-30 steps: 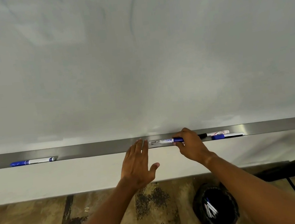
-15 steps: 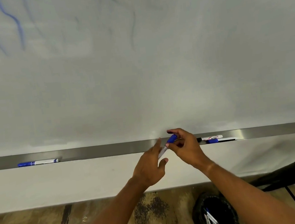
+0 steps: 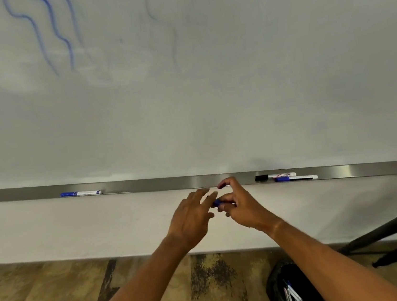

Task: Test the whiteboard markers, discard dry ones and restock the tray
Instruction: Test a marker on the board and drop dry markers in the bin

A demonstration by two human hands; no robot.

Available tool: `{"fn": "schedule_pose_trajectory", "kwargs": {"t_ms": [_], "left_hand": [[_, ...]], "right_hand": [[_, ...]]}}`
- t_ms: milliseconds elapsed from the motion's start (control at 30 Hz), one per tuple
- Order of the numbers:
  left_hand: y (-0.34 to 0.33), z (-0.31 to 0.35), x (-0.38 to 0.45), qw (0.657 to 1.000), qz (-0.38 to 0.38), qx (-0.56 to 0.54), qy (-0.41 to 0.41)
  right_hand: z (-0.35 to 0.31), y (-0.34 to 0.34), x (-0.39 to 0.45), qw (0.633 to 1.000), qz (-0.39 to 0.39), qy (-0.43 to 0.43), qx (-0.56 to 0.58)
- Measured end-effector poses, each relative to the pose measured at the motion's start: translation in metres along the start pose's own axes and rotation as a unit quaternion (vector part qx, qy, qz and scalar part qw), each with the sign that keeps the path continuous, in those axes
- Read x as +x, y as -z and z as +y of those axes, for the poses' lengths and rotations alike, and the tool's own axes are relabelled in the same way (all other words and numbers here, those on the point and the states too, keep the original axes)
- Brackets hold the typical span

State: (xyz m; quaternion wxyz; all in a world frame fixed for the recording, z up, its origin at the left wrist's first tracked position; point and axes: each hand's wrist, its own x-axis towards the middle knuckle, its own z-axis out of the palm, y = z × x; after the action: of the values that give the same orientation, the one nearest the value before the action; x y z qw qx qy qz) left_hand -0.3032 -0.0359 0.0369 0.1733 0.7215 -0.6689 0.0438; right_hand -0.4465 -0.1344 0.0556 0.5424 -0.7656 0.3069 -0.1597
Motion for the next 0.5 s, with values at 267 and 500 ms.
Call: {"fn": "schedule_pose_trajectory", "kwargs": {"t_ms": [267, 500], "left_hand": [[0.028, -0.007, -0.032, 1.000, 0.003, 0.006, 0.010], [0.043, -0.028, -0.044, 0.999, -0.031, -0.029, -0.012]], "right_hand": [[-0.007, -0.012, -0.014, 0.982, -0.061, 0.046, -0.175], [-0.022, -0.034, -0.011, 0.939, -0.066, 0.132, -0.311]]}}
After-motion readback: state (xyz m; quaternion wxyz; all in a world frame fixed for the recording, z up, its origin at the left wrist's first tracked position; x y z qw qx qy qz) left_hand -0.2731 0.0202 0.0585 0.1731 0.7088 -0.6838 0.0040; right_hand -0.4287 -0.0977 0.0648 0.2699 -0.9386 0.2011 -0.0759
